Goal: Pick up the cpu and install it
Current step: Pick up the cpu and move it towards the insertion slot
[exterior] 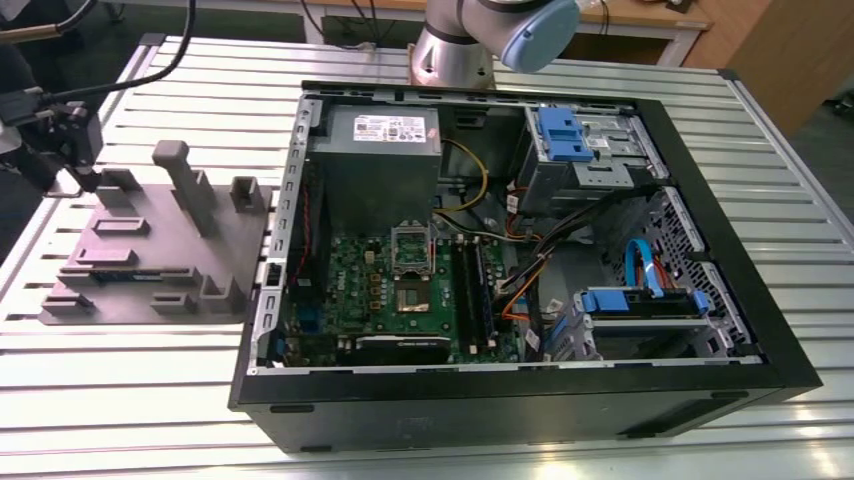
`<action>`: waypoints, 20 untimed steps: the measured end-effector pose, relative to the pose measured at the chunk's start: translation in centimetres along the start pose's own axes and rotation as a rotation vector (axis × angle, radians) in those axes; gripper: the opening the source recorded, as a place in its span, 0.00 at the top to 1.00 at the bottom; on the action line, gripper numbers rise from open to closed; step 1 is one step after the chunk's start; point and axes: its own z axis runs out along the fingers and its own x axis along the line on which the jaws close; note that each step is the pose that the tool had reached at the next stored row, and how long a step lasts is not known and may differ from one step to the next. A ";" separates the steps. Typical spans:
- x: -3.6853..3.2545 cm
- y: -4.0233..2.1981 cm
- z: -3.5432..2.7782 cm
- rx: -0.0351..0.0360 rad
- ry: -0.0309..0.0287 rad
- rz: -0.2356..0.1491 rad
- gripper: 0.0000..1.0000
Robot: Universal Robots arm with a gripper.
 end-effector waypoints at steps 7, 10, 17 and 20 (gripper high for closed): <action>-0.02 0.06 -1.53 -0.0001 0.0000 0.000 0.53; -0.03 0.07 -1.66 -0.0003 -0.0004 0.000 0.53; -0.03 0.07 -1.75 -0.0001 -0.0001 0.000 0.53; -0.03 0.07 -1.77 -0.0001 -0.0001 0.000 0.53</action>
